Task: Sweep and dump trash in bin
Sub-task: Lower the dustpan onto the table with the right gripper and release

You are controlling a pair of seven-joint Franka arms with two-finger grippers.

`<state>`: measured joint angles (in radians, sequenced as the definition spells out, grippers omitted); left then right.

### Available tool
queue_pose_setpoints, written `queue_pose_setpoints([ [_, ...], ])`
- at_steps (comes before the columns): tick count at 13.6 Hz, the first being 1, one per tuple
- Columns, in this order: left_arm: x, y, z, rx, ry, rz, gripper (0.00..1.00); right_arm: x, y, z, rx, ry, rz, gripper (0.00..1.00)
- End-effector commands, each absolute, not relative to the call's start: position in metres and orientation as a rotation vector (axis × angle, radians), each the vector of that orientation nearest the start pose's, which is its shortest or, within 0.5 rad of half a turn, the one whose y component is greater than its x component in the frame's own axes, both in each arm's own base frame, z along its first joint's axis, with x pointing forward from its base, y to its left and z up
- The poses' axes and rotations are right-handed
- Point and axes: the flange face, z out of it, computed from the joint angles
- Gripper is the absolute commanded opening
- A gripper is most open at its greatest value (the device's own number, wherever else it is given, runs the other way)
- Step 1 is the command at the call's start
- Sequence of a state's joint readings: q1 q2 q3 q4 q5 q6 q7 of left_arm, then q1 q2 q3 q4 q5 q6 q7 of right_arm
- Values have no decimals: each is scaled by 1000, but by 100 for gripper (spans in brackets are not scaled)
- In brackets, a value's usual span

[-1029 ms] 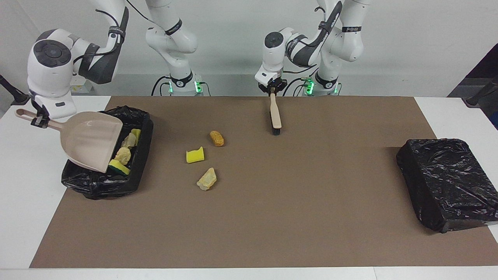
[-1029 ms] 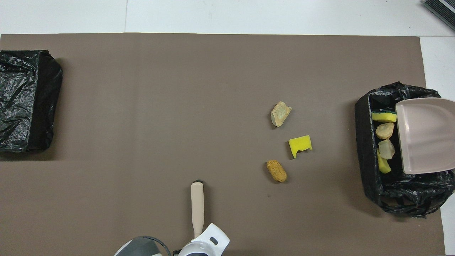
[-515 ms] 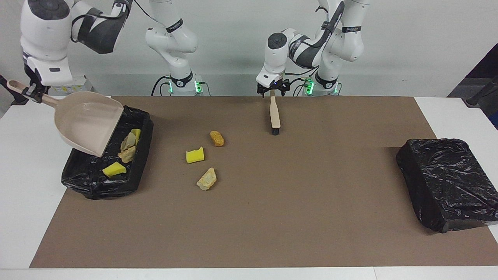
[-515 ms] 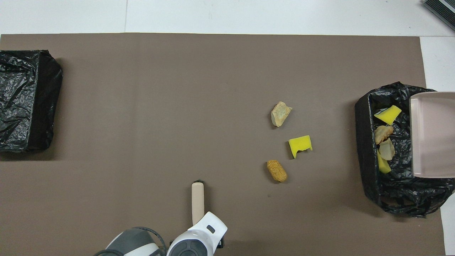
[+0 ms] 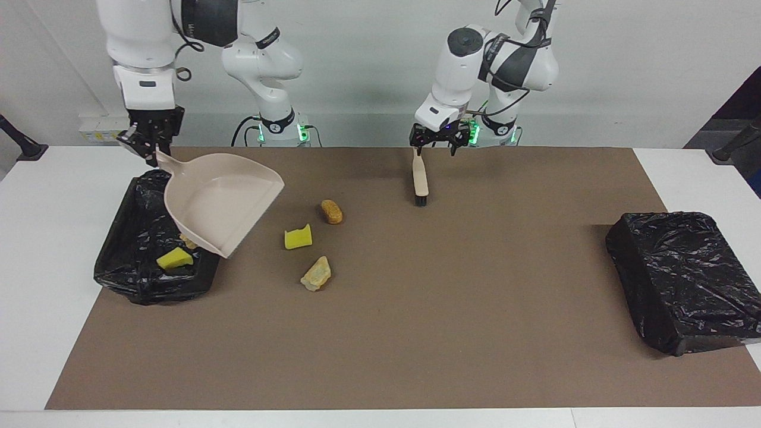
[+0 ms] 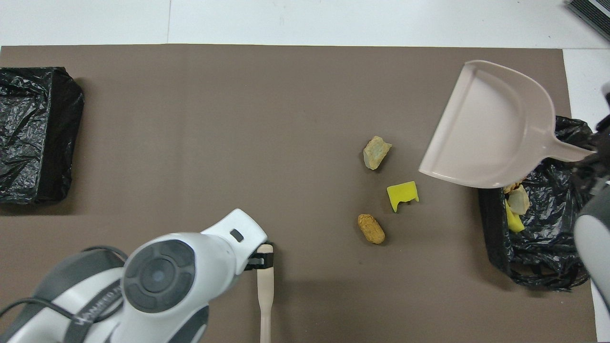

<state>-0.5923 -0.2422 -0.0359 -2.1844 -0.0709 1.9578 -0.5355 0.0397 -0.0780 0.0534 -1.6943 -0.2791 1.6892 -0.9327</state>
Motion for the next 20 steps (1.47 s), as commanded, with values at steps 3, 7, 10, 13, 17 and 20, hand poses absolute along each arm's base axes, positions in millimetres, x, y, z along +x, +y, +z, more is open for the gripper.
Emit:
queue_pose_setpoints([
  [3,475,-212,552,-3176,331,-89,100,571,141,546,-3126,-942,11,0],
  [7,502,-143,605,-3073,367,-160,100,574,261,495,-3133,-309,-48,0],
  [10,518,-103,641,-3054,388,-192,100,554,325,466,-3063,-207,70,0],
  [13,521,-101,660,-3048,421,-162,100,525,391,430,-3068,-86,117,0],
  [17,517,-100,660,-3051,430,-143,100,520,451,389,-3077,33,101,0],
  [20,518,-89,656,-3061,401,-134,100,536,466,378,-3059,58,77,0],
])
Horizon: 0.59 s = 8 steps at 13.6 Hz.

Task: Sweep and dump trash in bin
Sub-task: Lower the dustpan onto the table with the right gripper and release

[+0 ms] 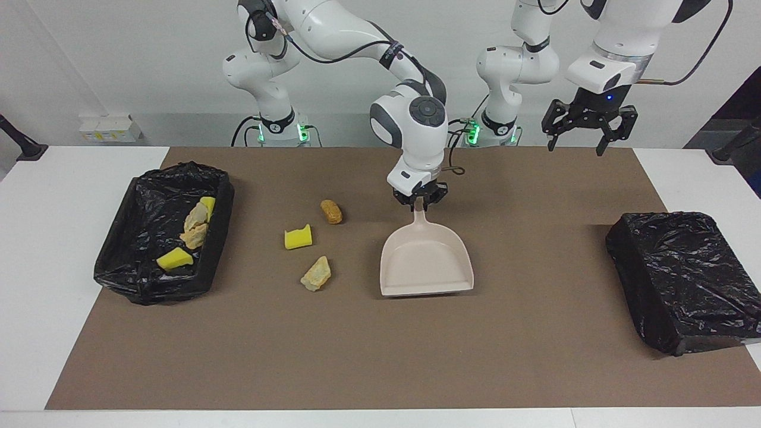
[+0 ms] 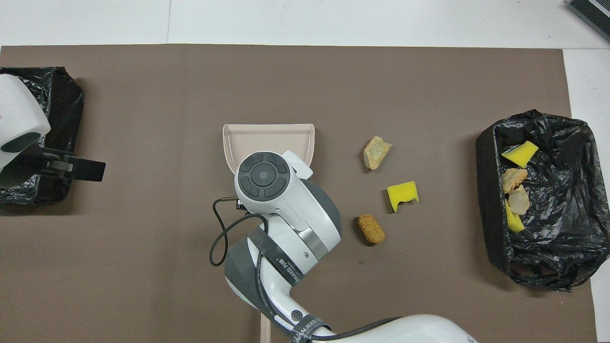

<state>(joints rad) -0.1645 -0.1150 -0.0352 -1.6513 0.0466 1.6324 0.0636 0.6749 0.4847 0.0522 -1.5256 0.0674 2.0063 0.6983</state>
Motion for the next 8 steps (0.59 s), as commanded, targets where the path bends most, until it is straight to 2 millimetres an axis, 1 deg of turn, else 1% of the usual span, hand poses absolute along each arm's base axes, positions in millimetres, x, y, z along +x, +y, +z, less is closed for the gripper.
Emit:
queue_pose_setpoints([
  [1,519,-87,657,-3063,399,-145,100,538,470,364,-3068,58,92,0],
  [2,522,-84,657,-3059,423,-152,100,530,480,355,-3077,32,101,0],
  [4,527,-66,657,-3078,409,-148,100,528,480,350,-3091,37,120,0],
  [6,535,-49,649,-3134,348,-119,100,527,480,352,-3094,64,123,0],
  [7,541,-48,654,-3135,348,-138,100,527,479,352,-3094,65,118,3],
  [8,546,-49,658,-3135,348,-153,100,529,477,351,-3109,56,106,81],
])
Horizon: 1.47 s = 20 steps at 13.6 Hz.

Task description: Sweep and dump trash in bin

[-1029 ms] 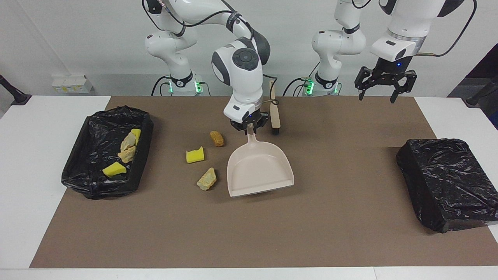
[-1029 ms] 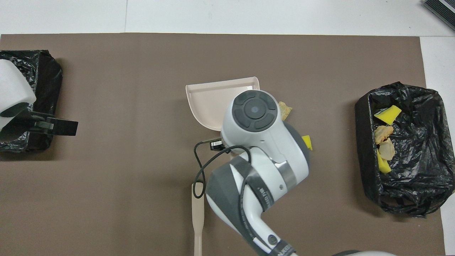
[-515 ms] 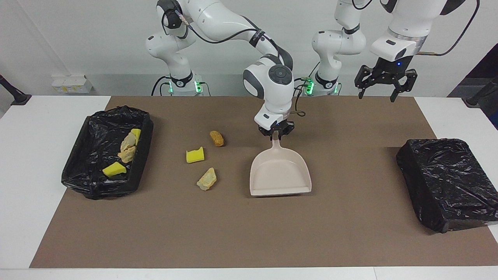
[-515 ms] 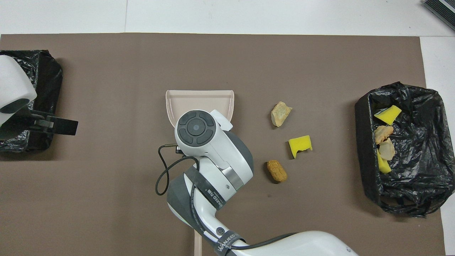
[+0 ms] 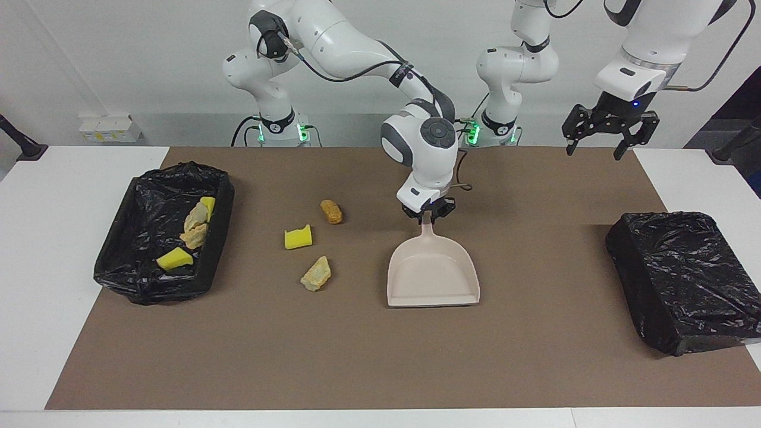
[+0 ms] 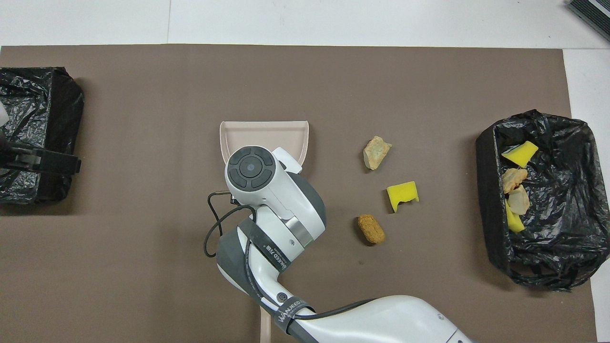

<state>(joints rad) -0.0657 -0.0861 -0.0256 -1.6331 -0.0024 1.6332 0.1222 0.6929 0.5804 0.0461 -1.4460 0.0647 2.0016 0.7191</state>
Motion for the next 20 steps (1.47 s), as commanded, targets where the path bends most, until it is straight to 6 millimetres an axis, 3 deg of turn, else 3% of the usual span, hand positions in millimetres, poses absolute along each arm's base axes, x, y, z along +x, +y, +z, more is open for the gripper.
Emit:
queue_pose_setpoints([
  [1,547,-50,658,-3130,350,-160,100,526,478,355,-3134,28,89,100],
  [2,546,-51,661,-3124,356,-181,100,525,477,363,-3129,25,81,100],
  [5,543,-50,661,-3122,380,-177,100,521,467,419,-3079,26,25,100],
  [7,543,-50,661,-3122,383,-172,100,502,458,445,-3065,13,57,100],
  [9,542,-50,660,-3123,378,-162,100,467,445,453,-3054,-20,125,100],
  [13,541,-49,660,-3125,369,-153,100,364,454,439,-3043,-97,304,100],
  [16,541,-49,660,-3124,378,-153,100,297,437,412,-3010,-105,376,100],
  [17,541,-49,660,-3124,378,-153,100,286,429,400,-3001,-80,386,100],
  [19,541,-54,660,-3126,366,-153,100,252,448,373,-2988,-15,403,100],
  [20,540,-56,660,-3126,376,-148,100,247,451,365,-2986,19,387,100],
])
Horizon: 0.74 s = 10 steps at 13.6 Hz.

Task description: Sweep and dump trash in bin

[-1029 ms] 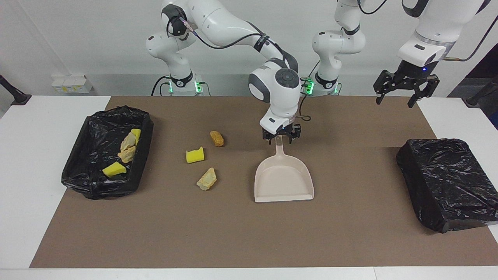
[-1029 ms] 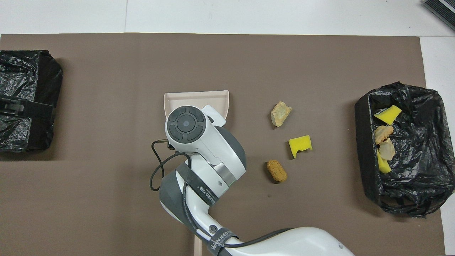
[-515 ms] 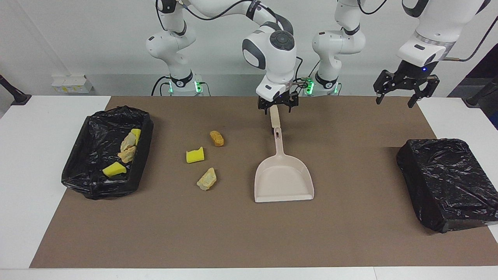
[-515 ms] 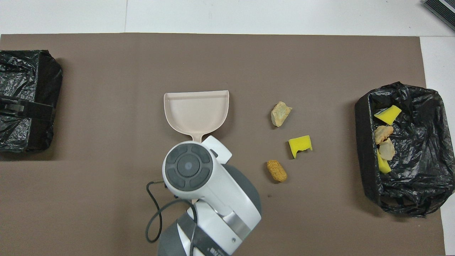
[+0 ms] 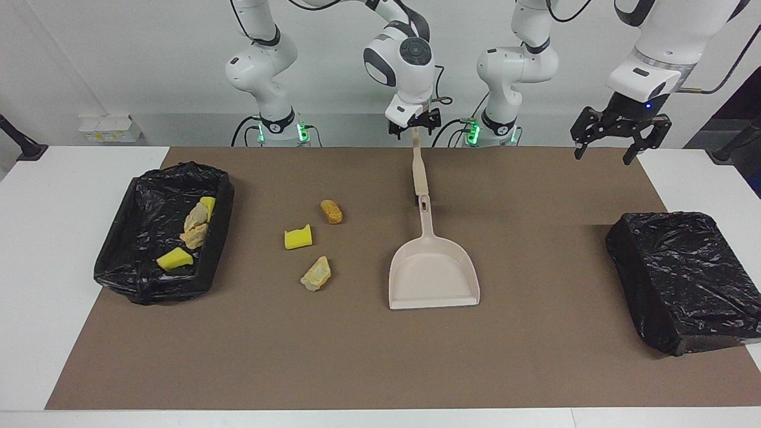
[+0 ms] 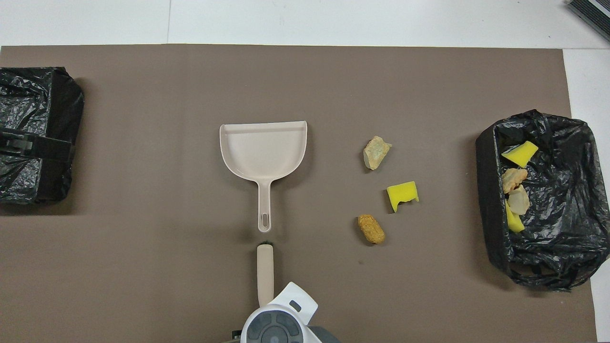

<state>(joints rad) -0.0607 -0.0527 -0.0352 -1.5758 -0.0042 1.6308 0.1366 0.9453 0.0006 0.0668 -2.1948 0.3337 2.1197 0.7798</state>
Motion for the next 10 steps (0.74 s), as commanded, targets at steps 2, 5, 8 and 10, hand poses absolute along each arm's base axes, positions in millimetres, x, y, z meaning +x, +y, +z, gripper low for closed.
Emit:
queue_pose_setpoints([
  [2,540,-56,660,-3126,371,-148,100,239,451,361,-2994,32,398,100],
  [5,539,-58,661,-3122,385,-152,100,228,449,346,-3010,34,401,99],
  [8,540,-52,661,-3125,369,-153,100,219,455,340,-3013,35,396,84],
  [10,540,-51,661,-3126,366,-155,100,220,456,341,-3005,39,384,72],
])
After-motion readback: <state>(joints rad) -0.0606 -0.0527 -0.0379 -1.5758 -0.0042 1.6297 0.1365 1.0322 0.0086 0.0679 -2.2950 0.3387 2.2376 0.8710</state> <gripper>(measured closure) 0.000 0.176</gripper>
